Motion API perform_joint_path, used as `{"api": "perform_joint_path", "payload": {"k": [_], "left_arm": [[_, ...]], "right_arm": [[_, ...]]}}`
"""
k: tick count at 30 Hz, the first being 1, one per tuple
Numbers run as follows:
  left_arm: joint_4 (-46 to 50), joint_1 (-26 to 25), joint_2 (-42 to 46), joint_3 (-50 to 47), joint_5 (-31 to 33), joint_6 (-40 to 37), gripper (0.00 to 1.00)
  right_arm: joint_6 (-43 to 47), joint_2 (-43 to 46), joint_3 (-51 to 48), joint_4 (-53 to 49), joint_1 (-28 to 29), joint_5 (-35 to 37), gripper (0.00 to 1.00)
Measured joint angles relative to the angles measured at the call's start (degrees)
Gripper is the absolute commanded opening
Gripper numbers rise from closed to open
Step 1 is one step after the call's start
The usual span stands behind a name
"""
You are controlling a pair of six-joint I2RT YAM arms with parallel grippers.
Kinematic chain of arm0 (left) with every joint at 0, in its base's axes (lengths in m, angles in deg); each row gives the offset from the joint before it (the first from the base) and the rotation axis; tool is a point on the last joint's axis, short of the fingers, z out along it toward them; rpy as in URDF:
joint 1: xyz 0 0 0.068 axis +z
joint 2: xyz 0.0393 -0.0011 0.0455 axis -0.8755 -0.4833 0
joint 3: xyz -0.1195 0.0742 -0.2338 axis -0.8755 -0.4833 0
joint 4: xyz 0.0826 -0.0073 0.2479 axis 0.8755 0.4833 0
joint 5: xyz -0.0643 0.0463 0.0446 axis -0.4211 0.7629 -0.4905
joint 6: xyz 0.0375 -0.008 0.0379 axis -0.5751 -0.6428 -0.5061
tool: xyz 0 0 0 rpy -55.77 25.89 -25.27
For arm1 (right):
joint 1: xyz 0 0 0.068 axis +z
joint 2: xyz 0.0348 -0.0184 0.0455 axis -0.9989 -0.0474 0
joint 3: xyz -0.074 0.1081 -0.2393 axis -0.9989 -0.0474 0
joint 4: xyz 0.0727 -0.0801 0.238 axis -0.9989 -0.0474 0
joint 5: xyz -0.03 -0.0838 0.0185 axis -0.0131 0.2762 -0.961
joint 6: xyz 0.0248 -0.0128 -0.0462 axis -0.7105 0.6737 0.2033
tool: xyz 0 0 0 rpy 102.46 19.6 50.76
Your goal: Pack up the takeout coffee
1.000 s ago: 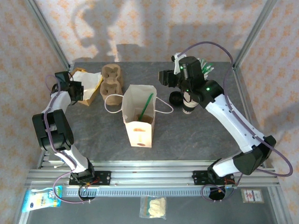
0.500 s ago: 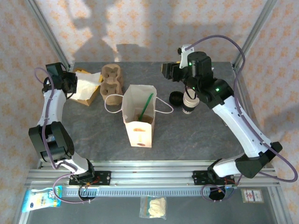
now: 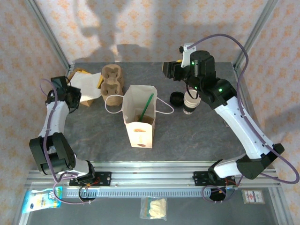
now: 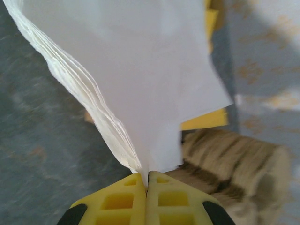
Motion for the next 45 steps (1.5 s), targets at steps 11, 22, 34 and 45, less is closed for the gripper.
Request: {"api": "perform_joint_path", "payload": {"k": [11, 22, 34, 45], "left_arm": [[-0.83, -0.04, 0.76, -5.03, -0.07, -0.55, 0.27], [-1.84, -0.04, 2.45, -8.72, 0.09, -0.24, 0.51], [-3.04, -0.04, 2.45, -10.05, 0.15, 0.35, 0.47], [-3.23, -0.04, 2.45, -10.25, 0.55, 1.2, 0.13]], "right_arm": [[0.0, -0.68, 2.34, -0.98, 0.0, -0.66, 0.62], [0.02, -0.66, 2.34, -0.98, 0.0, -0.79, 0.62], [0.02, -0.66, 2.34, -0.98, 0.0, -0.76, 0.62], [0.04, -0.63, 2.32, -0.98, 0.0, -0.63, 0.62]]}}
